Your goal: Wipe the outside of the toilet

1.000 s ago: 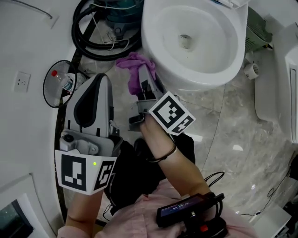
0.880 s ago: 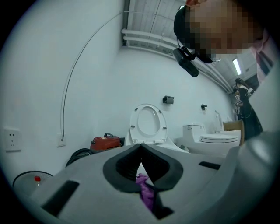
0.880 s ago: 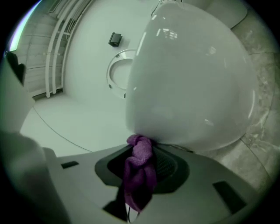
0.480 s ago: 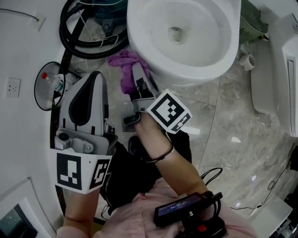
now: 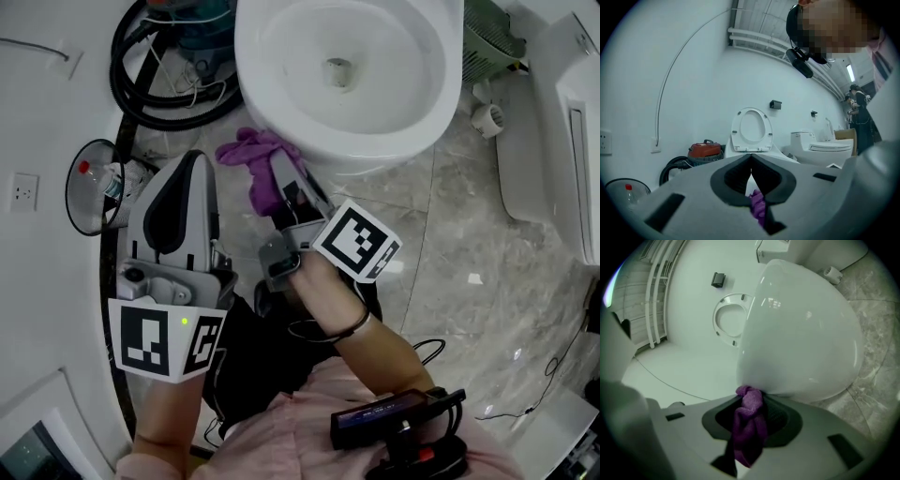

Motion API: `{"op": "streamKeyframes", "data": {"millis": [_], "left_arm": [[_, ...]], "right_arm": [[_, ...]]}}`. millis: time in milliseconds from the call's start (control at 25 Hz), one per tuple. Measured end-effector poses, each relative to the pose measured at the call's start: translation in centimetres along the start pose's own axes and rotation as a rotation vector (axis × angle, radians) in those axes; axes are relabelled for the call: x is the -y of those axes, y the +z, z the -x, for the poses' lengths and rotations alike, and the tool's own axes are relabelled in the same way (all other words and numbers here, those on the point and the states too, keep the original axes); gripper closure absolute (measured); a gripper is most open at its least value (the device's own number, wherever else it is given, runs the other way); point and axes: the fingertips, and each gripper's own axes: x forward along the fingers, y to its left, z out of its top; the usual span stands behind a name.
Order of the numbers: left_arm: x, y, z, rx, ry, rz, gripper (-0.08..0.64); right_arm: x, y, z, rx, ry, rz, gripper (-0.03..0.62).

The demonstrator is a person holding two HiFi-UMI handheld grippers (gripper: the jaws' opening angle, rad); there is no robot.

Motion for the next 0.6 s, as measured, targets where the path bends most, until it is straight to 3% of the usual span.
{"op": "streamKeyframes", "data": {"millis": [240, 600], "left_arm": [[2.3, 0.3, -0.9, -0.003, -0.015, -0.011, 0.552], [2.7, -0.4, -1.5, -0.002, -0.053, -0.016, 0.552]], "right_arm": [[-0.3, 2.2, 2.6, -0.028, 0.047, 0.015, 0.482], [1.4, 3.8, 5.5, -0.026, -0.01, 0.022, 0.482]]}}
